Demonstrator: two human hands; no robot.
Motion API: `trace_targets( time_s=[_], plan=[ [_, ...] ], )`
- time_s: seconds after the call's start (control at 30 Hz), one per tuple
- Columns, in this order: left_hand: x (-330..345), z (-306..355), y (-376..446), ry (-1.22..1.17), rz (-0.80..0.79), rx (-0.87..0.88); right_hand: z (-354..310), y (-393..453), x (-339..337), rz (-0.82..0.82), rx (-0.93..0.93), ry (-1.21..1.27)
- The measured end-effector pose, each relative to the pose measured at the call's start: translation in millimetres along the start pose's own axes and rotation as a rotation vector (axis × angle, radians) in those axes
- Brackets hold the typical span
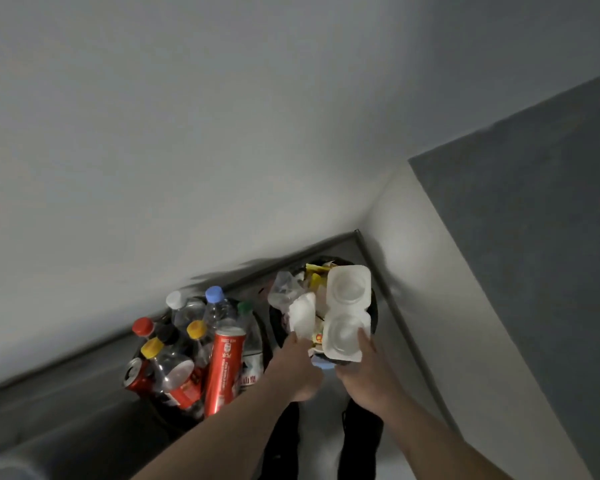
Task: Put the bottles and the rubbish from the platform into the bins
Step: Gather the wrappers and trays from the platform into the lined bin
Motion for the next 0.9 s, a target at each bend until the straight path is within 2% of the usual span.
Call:
trace_targets(
  time_s=[0.13,0.33,0.5,0.63,0.7,0.9],
  plan=[
    [-3,-10,-9,-0.005,-0.018,-0.002,-5,1,4,-0.028,0.016,-0.044],
    [-14,-8,-4,-0.005,0.052,0.028,-18,-5,-6,-0.095,0.024,0.006],
    [-20,0,10,0.011,0.111,0.056,-8,2,-20,0.037,0.014,0.013],
    [-22,7,20,0.024,0.124,0.077,-21,-1,-23,0.146,-0.218,-0.202],
    [-23,12,22,0.042,0.129,0.101,-28,2,-20,0.145,-0.251,-0.254],
    [-23,11,28,0.121,0.143,0.141,-38,21,12,-0.046,-0.167,-0.256]
  ],
)
Point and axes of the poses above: each hand's wrist, its own y-axis towards the middle knuckle, its own x-axis out of the palm, z = x × y, the point moved 7 cm from there along y, towards the middle knuckle, and after that the axes turned 13 degrees about z, right-handed, at the moved point
